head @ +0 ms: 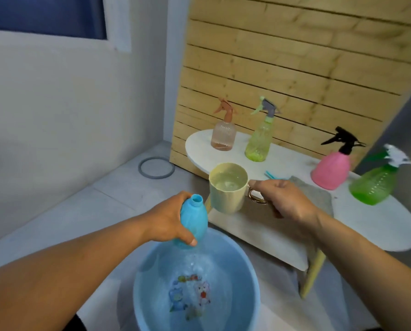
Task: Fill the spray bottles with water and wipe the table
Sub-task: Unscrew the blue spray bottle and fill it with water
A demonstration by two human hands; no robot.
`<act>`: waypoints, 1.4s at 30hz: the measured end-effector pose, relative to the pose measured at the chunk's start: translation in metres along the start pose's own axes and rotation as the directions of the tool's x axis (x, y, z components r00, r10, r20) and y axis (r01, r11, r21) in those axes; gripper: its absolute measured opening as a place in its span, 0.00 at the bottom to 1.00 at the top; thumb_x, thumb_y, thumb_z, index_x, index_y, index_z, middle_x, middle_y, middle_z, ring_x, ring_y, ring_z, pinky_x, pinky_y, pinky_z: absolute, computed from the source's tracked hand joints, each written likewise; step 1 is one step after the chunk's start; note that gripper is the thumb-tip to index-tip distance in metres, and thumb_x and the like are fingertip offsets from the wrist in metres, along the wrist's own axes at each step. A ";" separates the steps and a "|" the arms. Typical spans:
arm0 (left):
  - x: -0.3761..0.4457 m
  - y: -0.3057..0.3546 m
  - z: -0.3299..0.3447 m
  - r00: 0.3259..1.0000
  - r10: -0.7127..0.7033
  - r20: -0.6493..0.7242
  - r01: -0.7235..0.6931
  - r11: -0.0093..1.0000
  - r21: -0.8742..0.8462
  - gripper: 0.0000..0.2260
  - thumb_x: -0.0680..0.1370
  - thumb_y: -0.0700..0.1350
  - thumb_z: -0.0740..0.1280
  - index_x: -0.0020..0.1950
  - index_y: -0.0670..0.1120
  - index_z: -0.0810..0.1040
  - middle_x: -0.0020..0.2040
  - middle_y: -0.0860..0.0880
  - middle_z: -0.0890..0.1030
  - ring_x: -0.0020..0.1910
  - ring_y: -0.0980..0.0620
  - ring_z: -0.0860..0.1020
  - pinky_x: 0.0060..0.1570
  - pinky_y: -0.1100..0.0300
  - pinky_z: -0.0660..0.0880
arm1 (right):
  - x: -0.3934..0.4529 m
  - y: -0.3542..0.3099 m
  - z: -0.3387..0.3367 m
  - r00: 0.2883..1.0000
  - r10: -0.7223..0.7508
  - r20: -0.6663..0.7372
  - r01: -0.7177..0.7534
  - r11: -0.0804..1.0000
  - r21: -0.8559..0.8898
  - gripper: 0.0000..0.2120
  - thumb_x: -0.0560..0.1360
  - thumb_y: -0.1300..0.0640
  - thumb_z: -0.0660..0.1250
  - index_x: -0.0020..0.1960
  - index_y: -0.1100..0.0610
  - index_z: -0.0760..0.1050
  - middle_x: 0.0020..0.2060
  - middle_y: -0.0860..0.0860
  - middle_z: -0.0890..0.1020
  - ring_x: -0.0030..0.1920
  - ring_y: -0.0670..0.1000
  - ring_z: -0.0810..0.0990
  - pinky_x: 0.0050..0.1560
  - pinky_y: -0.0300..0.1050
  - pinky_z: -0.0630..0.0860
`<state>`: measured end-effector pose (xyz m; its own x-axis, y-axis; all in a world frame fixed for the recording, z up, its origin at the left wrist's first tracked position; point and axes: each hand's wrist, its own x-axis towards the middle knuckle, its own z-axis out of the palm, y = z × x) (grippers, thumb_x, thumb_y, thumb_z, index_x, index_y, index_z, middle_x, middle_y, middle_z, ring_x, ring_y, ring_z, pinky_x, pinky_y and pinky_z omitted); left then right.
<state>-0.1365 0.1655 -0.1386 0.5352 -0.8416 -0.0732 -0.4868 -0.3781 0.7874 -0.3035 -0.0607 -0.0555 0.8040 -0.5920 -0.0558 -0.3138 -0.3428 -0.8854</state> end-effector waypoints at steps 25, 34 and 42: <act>-0.003 -0.018 0.002 1.000 -0.022 -0.015 0.024 0.990 0.137 0.47 0.61 0.52 0.85 0.74 0.56 0.64 0.64 0.56 0.74 0.61 0.52 0.76 0.60 0.49 0.79 | 0.006 -0.012 0.015 0.988 -0.157 0.002 0.156 0.979 -0.132 0.25 0.73 0.42 0.75 0.29 0.52 0.65 0.27 0.51 0.66 0.31 0.50 0.62 0.32 0.43 0.61; -0.005 -0.017 0.004 0.999 -0.033 -0.007 0.033 0.989 0.142 0.47 0.61 0.53 0.85 0.74 0.57 0.64 0.64 0.56 0.74 0.61 0.51 0.76 0.59 0.49 0.80 | 0.004 -0.013 0.020 0.982 -0.187 -0.013 0.179 0.958 -0.225 0.24 0.72 0.42 0.75 0.29 0.52 0.65 0.23 0.45 0.63 0.25 0.46 0.59 0.23 0.33 0.59; -0.006 -0.015 0.003 1.000 -0.029 -0.006 0.030 0.985 0.168 0.47 0.61 0.53 0.85 0.74 0.57 0.64 0.64 0.56 0.74 0.60 0.52 0.76 0.59 0.49 0.80 | 0.002 -0.016 0.024 0.979 -0.206 0.006 0.201 0.948 -0.248 0.26 0.73 0.44 0.75 0.26 0.52 0.65 0.21 0.43 0.63 0.24 0.45 0.59 0.23 0.33 0.58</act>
<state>-0.1347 0.1755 -0.1522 0.5534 -0.8278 -0.0921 -0.5801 -0.4624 0.6706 -0.2851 -0.0384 -0.0530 0.8544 -0.5044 0.1248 -0.2612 -0.6246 -0.7360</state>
